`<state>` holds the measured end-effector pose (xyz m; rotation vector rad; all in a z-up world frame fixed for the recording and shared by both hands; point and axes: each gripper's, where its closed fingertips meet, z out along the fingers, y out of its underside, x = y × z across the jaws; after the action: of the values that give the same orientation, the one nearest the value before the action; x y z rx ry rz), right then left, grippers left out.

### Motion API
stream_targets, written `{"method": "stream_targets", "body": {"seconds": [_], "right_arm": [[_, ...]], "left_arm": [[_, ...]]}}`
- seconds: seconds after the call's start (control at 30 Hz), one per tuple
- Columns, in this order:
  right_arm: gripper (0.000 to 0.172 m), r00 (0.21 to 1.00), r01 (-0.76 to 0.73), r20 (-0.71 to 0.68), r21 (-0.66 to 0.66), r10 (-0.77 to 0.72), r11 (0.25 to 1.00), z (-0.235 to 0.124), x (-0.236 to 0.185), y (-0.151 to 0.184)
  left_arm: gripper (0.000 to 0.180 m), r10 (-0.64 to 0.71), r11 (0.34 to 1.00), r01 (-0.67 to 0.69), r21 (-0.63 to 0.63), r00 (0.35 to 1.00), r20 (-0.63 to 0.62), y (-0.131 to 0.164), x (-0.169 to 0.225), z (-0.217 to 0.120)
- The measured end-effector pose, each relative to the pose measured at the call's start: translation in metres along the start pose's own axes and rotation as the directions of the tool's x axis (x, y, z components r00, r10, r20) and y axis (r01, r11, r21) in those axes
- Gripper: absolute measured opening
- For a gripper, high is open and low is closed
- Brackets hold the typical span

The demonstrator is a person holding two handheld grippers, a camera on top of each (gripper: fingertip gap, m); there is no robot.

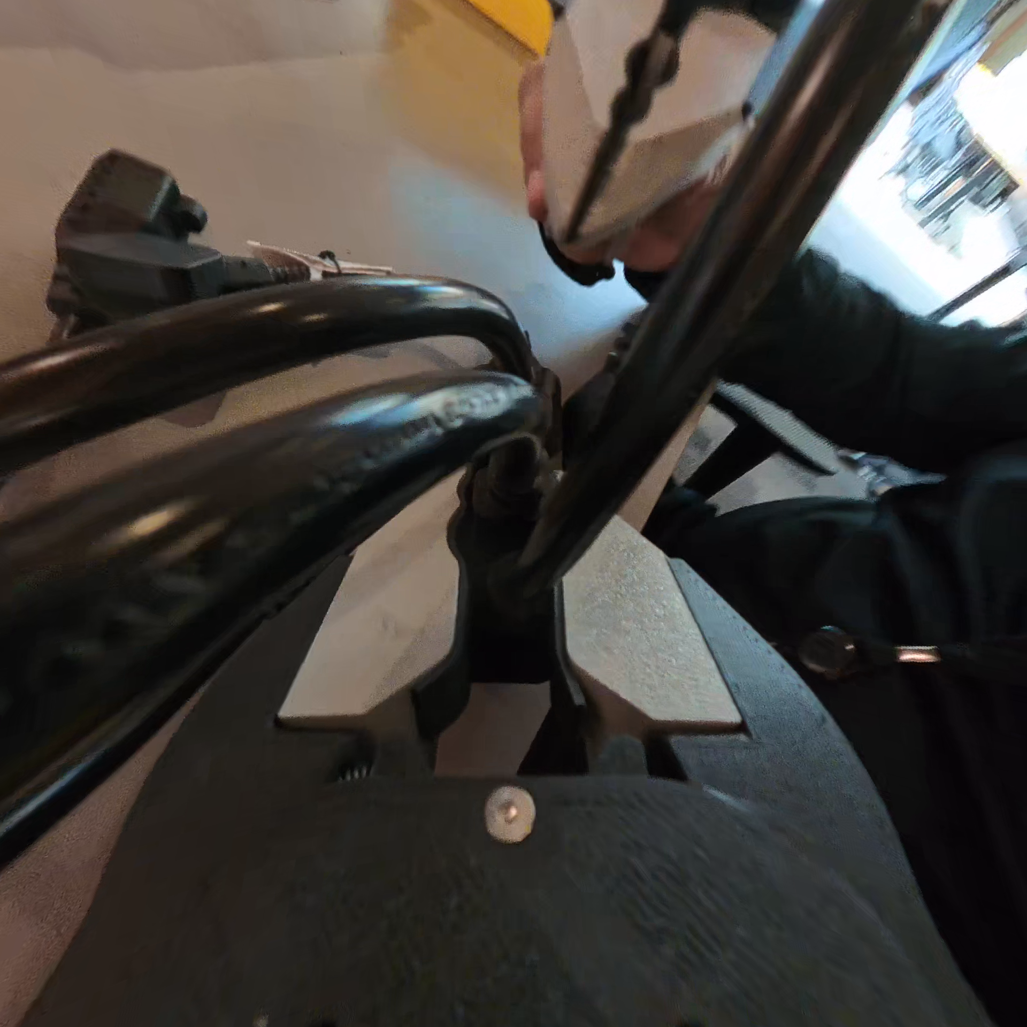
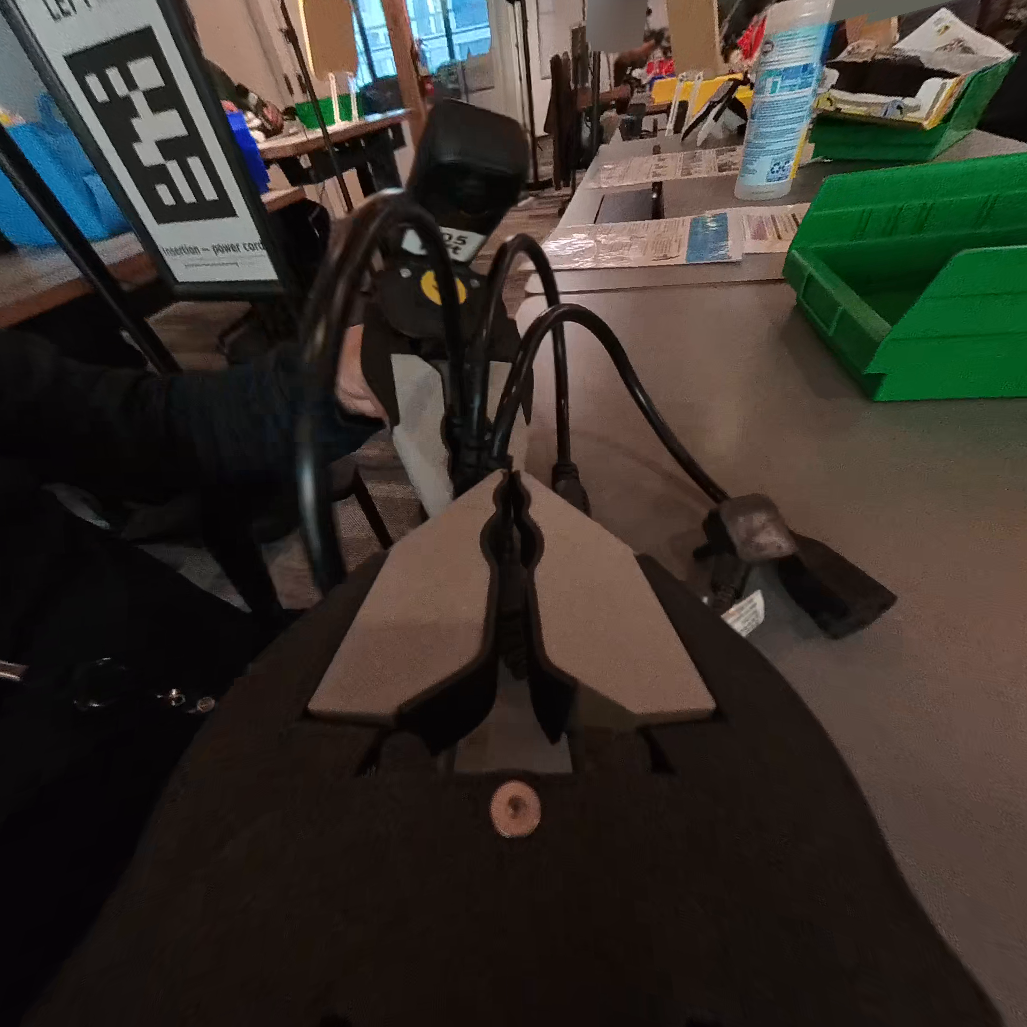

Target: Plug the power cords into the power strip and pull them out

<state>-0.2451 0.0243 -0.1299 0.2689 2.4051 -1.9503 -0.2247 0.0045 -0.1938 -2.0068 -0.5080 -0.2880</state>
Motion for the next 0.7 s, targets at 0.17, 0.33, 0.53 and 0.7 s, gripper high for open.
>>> {"method": "stream_targets", "body": {"seconds": [0.17, 0.33, 0.53, 0.7], "right_arm": [[0.000, 0.999, 0.044, 0.001, -0.085, -0.044, 0.995, 0.011, -0.004, 0.013], [0.000, 0.997, 0.077, 0.018, -0.183, -0.075, 0.980, 0.019, -0.009, 0.031], [0.000, 0.994, 0.110, 0.029, -0.266, -0.106, 0.958, 0.024, -0.012, 0.045], [0.000, 0.994, 0.109, 0.021, -0.258, -0.107, 0.960, 0.022, -0.010, 0.044]], "left_arm": [[0.026, -0.137, 0.989, 0.143, 0.045, 0.984, -0.110, -0.002, -0.004, -0.010], [0.027, -0.162, 0.984, 0.170, 0.048, 0.977, -0.138, -0.003, -0.004, -0.011], [0.028, -0.160, 0.985, 0.167, 0.038, 0.978, -0.137, -0.002, -0.004, -0.012], [0.028, -0.166, 0.983, 0.176, 0.049, 0.974, -0.156, -0.002, -0.005, -0.013]]}}
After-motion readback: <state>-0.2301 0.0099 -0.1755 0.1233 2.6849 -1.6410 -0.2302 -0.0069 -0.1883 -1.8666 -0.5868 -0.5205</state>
